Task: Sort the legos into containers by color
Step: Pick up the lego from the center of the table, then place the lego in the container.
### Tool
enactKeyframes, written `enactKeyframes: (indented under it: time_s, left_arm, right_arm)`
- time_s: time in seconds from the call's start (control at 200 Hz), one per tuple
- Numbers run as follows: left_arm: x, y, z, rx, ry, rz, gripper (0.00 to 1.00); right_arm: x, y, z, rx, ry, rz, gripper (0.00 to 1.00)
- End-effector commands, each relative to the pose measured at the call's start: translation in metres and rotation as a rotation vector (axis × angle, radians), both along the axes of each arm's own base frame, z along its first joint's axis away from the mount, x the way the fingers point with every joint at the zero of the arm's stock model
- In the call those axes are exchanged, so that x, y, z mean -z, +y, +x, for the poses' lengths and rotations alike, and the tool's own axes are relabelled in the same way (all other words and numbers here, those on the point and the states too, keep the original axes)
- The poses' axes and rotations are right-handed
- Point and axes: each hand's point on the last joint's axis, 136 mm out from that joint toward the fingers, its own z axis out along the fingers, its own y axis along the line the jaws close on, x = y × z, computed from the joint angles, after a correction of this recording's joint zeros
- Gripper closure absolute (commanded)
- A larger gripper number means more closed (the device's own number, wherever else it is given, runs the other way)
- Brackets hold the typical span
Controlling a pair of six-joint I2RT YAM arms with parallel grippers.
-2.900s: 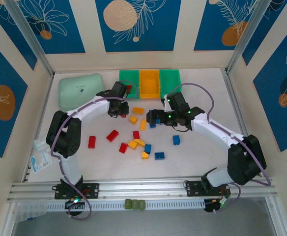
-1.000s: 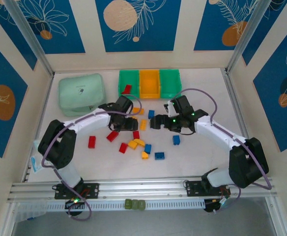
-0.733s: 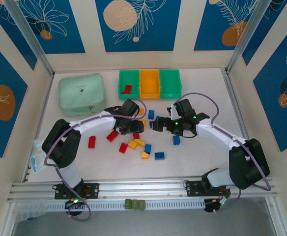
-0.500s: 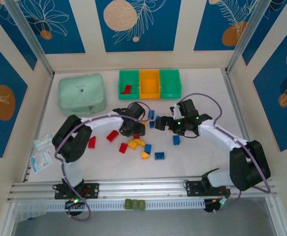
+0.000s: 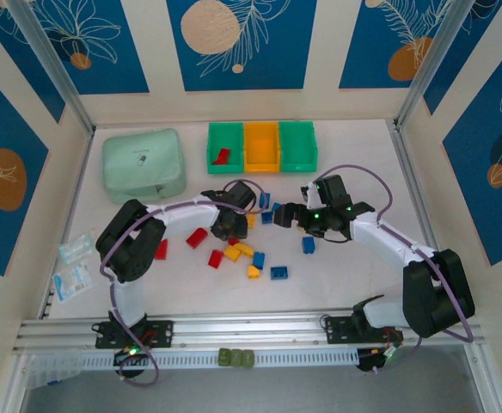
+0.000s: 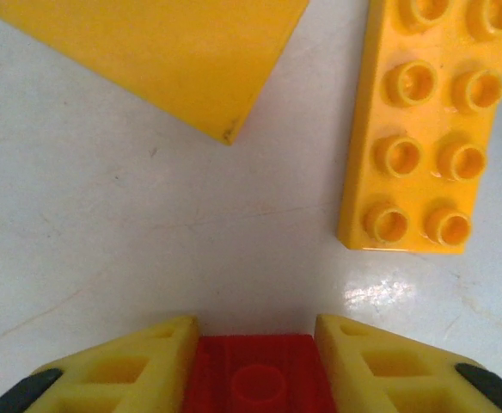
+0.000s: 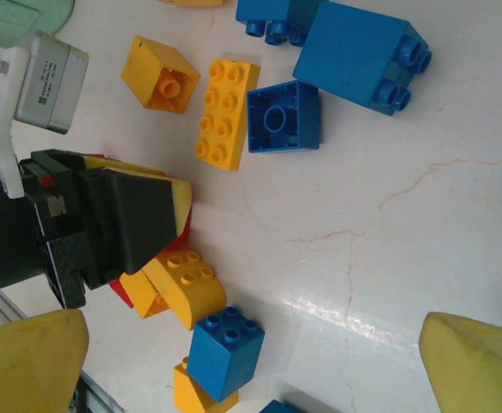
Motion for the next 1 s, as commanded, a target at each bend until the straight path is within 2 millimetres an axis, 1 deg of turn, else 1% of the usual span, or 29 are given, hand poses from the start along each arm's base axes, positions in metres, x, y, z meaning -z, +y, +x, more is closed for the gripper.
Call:
enactKeyframes:
  time_s: [0.0,0.105,0.245,0.345,0.405,0.535,0.63,0.715,0.865,0.995]
  left_arm:
    - [-0.013,-0.003,0.003,0.011,-0.038,-0.003,0.63]
    - [-0.029,-0.005,0.008,0.025,-0.074,-0.021,0.66]
    - [-0.057,0.002,0.02,0.033,-0.146,-0.003,0.67]
    - [-0.079,0.007,0.036,0.034,-0.214,0.007,0.68]
    - [-0.091,0.011,0.049,0.033,-0.253,0.018,0.68]
    - [-0.117,0.017,0.085,0.021,-0.324,0.032,0.68]
    - [-0.132,0.022,0.116,0.005,-0.381,0.039,0.69]
    - [-0.142,0.024,0.146,-0.008,-0.427,0.049,0.69]
    - [-0.148,0.026,0.2,-0.038,-0.501,0.048,0.7]
    - [-0.141,0.027,0.243,-0.059,-0.539,0.051,0.7]
  right_arm:
    - [-0.01,0.002,-0.003,-0.009,-0.009,0.032,0.01]
    - [-0.017,0.004,-0.001,-0.016,-0.024,0.038,0.01]
    - [-0.033,0.009,0.004,-0.033,-0.051,0.069,0.01]
    - [-0.043,0.01,0.01,-0.031,-0.078,0.069,0.01]
    - [-0.047,0.01,0.016,-0.026,-0.099,0.066,0.01]
    - [-0.055,0.009,0.032,0.003,-0.122,0.067,0.01]
    - [-0.059,0.007,0.046,0.036,-0.146,0.056,0.01]
    - [-0.063,0.006,0.056,0.055,-0.163,0.051,0.01]
    - [-0.066,0.005,0.068,0.073,-0.18,0.046,0.01]
    - [-0.068,0.002,0.074,0.082,-0.187,0.041,0.01]
